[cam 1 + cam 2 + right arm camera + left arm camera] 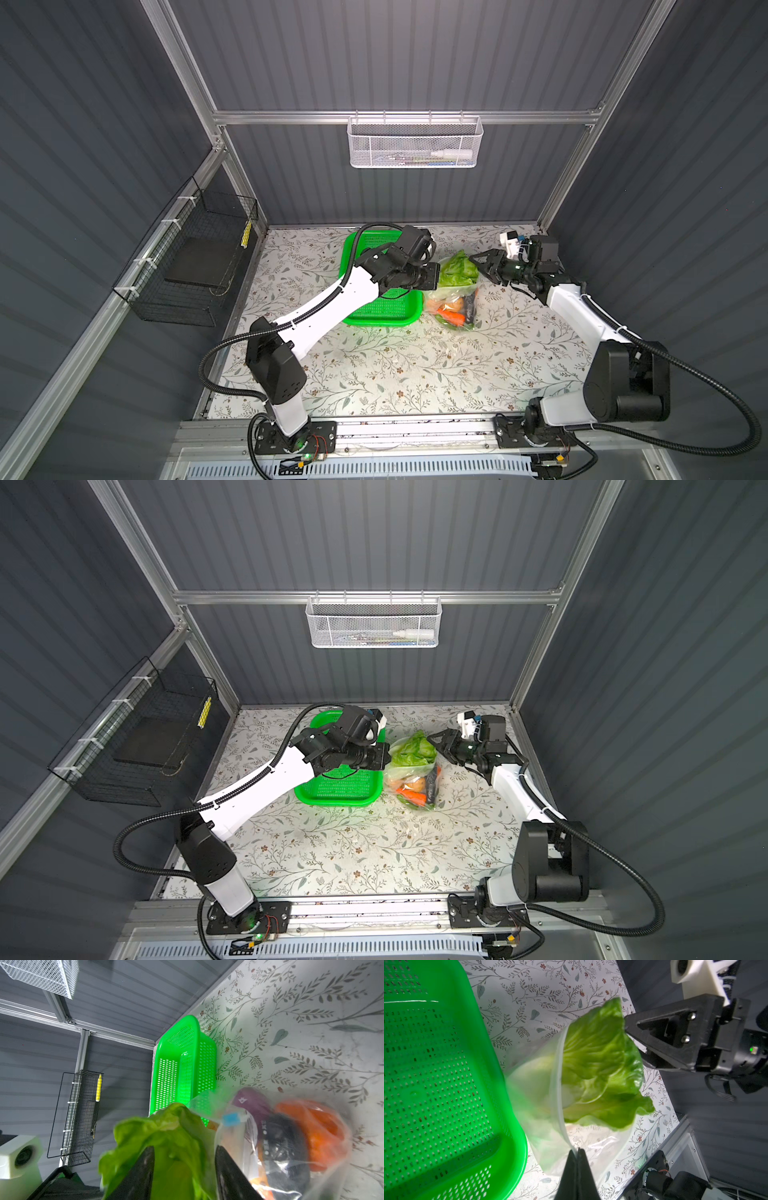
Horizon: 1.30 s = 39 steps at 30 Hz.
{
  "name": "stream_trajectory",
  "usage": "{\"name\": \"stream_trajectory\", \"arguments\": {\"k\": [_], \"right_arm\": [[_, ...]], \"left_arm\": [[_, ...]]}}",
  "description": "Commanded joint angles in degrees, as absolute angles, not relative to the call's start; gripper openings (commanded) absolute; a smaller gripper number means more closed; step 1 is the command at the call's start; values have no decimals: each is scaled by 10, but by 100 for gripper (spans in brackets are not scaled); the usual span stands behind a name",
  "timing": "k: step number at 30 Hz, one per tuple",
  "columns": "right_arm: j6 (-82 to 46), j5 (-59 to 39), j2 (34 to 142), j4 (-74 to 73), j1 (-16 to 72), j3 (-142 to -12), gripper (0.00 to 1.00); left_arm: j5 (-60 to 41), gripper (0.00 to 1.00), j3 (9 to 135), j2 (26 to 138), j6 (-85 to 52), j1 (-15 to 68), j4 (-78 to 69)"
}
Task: Place the food in the zip-top bag and seal the zipper
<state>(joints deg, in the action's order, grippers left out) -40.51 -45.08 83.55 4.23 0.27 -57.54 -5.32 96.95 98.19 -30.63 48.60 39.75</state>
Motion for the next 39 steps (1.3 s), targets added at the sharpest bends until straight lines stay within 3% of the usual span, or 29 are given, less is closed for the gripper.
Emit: {"name": "stream_trajectory", "arguments": {"k": [1,12,23,39], "right_arm": [[-397,-456,858,55,6,-582,48],[-400,-427,801,96,-20,-581,52],[-371,-438,858,126,1,-605,44],[-358,-457,918,85,49,-612,43]], "left_arm": [[-65,0,945,951,-310,484,380],[-76,0,881,952,-299,485,399],[-79,0,819,923,-296,485,401],[-73,0,835,934,-290,485,423]]}}
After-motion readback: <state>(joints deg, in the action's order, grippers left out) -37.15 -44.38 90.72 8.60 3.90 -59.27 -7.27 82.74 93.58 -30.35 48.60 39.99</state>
